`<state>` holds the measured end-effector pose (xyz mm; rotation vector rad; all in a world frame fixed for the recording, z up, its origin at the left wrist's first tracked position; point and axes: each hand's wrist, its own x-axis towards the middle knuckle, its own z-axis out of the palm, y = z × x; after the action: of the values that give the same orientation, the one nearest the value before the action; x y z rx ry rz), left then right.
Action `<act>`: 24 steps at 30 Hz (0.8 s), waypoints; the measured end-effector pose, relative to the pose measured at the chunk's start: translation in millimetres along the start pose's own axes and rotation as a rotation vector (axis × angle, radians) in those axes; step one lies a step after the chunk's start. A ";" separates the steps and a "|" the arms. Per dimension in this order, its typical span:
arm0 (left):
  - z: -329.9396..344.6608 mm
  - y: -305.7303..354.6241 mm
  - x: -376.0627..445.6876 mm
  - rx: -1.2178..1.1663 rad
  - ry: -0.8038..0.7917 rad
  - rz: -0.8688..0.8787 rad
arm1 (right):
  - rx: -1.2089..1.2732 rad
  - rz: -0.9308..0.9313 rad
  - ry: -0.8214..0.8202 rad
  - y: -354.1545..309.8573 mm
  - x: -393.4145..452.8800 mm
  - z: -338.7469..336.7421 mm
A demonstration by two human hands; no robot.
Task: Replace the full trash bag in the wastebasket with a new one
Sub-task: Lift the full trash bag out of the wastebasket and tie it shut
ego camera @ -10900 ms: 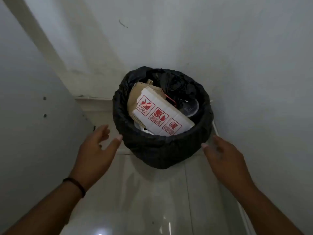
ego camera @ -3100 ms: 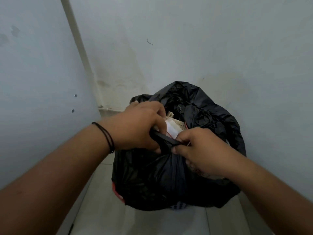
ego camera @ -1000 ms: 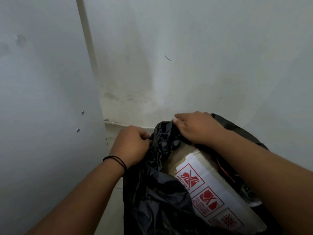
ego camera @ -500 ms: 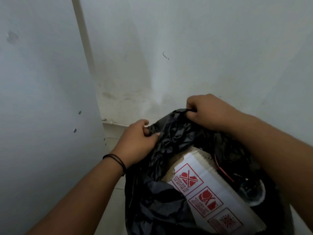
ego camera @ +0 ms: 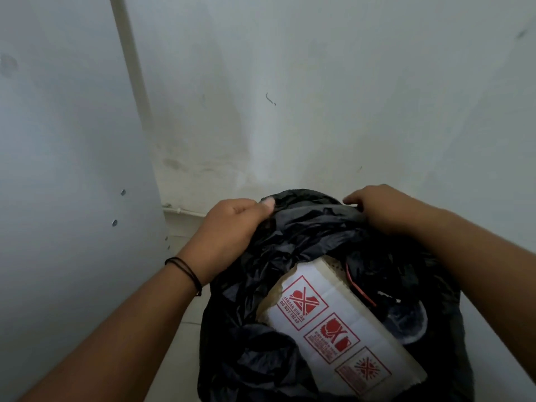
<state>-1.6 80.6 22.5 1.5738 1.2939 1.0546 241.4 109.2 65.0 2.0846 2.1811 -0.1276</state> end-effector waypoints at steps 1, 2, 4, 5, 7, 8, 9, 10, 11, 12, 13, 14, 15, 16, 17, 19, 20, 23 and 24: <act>0.8 -2.3 0.5 0.100 0.020 0.002 | 0.033 0.010 0.060 -0.7 -2.2 -1.5; 1.2 -5.8 0.9 0.249 0.068 0.036 | 0.055 0.029 0.122 -1.3 -4.2 -4.1; -0.5 -10.2 -0.5 0.503 0.092 0.064 | 0.087 0.039 0.267 -1.5 -6.4 -11.2; -0.5 -13.9 -1.6 0.617 0.051 0.035 | 0.129 0.025 0.339 -2.2 -9.3 -15.9; -0.8 -22.4 -1.2 0.782 -0.007 -0.015 | 0.269 -0.028 0.365 -1.3 -16.5 -24.2; -0.6 -23.8 -1.7 0.796 0.006 -0.009 | 0.357 -0.050 0.301 0.5 -20.8 -27.6; -0.8 -22.7 -2.1 0.766 0.030 -0.008 | 0.465 -0.059 0.191 1.9 -26.4 -31.4; -1.3 -22.2 -2.2 0.712 0.079 0.015 | 0.613 -0.051 0.078 5.1 -31.3 -34.3; -1.7 -20.6 -2.3 0.655 0.132 0.042 | 0.786 -0.024 0.002 9.3 -34.0 -36.2; -2.9 -19.5 -0.9 0.597 0.201 0.069 | 0.907 0.013 0.002 14.4 -33.8 -35.6; -4.4 -17.0 0.3 0.523 0.266 0.083 | 0.949 0.047 0.069 18.7 -32.8 -33.0; -5.6 -14.0 1.2 0.447 0.314 0.084 | 0.851 0.078 0.183 24.8 -30.2 -28.3; -6.3 -10.2 1.1 0.381 0.336 0.063 | 0.641 0.111 0.273 31.3 -26.1 -21.6; -6.4 -7.7 1.5 0.324 0.334 0.031 | 0.402 0.131 0.287 35.8 -24.1 -13.5; -6.6 -6.6 2.0 0.273 0.306 -0.013 | 0.219 0.137 0.231 38.5 -22.6 -3.6; -6.8 -4.7 2.8 0.173 0.192 -0.125 | 0.091 0.137 0.071 42.7 -21.3 16.2; -6.3 -3.8 2.3 0.136 0.125 -0.183 | 0.087 0.144 0.041 43.3 -22.5 24.2; -6.0 -1.7 -0.4 0.188 -0.009 -0.229 | 0.121 0.197 0.104 45.8 -24.4 36.9; -5.8 -1.3 -1.8 0.241 -0.037 -0.207 | 0.119 0.217 0.139 46.4 -24.5 36.5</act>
<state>-7.7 79.6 22.9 1.5837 1.5671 0.7599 289.9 81.8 33.5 2.4485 2.0475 -0.0961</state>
